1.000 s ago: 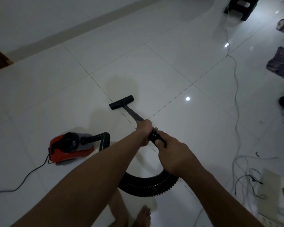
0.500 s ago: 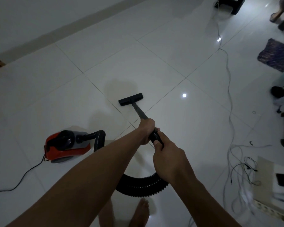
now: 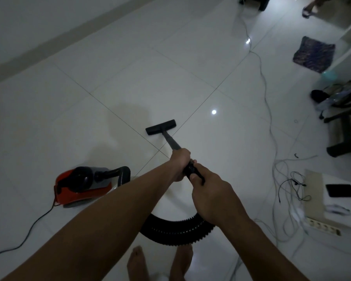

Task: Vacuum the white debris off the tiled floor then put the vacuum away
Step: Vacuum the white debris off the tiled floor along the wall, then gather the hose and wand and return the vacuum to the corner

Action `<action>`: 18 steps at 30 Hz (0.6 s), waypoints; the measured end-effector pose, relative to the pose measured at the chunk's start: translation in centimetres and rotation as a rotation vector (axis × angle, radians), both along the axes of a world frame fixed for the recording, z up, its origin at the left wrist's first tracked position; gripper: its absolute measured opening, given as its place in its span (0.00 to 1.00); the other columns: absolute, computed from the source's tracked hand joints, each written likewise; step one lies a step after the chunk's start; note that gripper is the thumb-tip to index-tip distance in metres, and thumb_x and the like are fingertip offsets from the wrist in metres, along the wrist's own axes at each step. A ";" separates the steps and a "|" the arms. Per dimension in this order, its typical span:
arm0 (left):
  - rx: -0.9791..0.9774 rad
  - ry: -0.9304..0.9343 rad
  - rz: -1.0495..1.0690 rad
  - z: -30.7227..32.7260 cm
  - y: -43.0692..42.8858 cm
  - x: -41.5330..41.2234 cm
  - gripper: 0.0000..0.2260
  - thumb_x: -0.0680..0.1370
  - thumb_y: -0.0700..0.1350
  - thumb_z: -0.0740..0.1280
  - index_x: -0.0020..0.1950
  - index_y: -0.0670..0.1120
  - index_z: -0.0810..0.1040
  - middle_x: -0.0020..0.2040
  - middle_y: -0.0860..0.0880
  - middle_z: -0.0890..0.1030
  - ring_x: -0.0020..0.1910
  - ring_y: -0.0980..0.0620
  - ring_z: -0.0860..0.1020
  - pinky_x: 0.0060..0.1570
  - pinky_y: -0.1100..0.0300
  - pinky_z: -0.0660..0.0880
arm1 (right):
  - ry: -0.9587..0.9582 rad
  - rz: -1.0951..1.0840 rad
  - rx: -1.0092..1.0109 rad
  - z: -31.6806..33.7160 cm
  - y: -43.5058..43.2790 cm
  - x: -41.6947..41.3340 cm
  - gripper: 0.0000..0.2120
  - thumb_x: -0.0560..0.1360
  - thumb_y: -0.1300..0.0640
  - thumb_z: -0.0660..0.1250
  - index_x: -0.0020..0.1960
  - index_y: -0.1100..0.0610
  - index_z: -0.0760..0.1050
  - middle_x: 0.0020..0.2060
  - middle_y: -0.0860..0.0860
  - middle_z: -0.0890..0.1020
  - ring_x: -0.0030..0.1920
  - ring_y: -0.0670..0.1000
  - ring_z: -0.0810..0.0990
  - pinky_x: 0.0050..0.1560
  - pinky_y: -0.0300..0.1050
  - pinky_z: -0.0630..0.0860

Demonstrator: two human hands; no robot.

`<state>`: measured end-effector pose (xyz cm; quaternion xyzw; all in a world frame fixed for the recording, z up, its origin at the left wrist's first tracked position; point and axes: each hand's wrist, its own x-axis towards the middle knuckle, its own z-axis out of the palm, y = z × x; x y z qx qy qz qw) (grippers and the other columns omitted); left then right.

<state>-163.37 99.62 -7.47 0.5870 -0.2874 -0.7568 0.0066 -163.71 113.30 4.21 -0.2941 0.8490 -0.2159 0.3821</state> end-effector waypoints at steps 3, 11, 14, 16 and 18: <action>0.002 0.013 -0.015 1.0 -0.2 1.4 0.10 0.83 0.41 0.57 0.63 0.41 0.70 0.37 0.46 0.76 0.31 0.52 0.75 0.32 0.59 0.75 | -0.010 -0.006 -0.027 1.0 -0.2 1.0 0.21 0.85 0.48 0.55 0.77 0.41 0.63 0.59 0.45 0.81 0.43 0.42 0.73 0.38 0.28 0.66; -0.071 -0.016 -0.035 2.2 -3.6 5.2 0.08 0.83 0.40 0.57 0.43 0.45 0.67 0.38 0.46 0.72 0.33 0.51 0.73 0.34 0.60 0.72 | -0.073 0.055 -0.088 2.2 -3.3 3.3 0.15 0.83 0.49 0.56 0.66 0.40 0.73 0.46 0.42 0.81 0.45 0.45 0.78 0.43 0.40 0.70; -0.055 0.014 -0.050 2.9 -6.0 6.4 0.03 0.82 0.39 0.58 0.50 0.43 0.69 0.40 0.44 0.74 0.35 0.50 0.74 0.30 0.59 0.74 | -0.172 0.063 -0.111 3.2 -5.7 3.1 0.12 0.82 0.53 0.58 0.60 0.43 0.77 0.38 0.44 0.79 0.37 0.45 0.76 0.41 0.42 0.70; -0.058 0.047 -0.078 3.6 -7.5 7.1 0.06 0.82 0.39 0.58 0.57 0.40 0.71 0.43 0.43 0.77 0.37 0.49 0.77 0.24 0.62 0.75 | -0.190 0.085 -0.124 4.0 -7.5 2.9 0.12 0.82 0.56 0.59 0.58 0.45 0.78 0.37 0.44 0.79 0.34 0.44 0.75 0.38 0.40 0.69; -0.074 0.093 -0.068 3.8 -9.3 7.6 0.08 0.83 0.39 0.58 0.58 0.39 0.74 0.45 0.41 0.79 0.39 0.49 0.79 0.25 0.62 0.77 | -0.182 0.089 -0.124 4.9 -9.3 2.8 0.10 0.81 0.57 0.59 0.55 0.44 0.74 0.42 0.44 0.80 0.39 0.45 0.77 0.39 0.41 0.73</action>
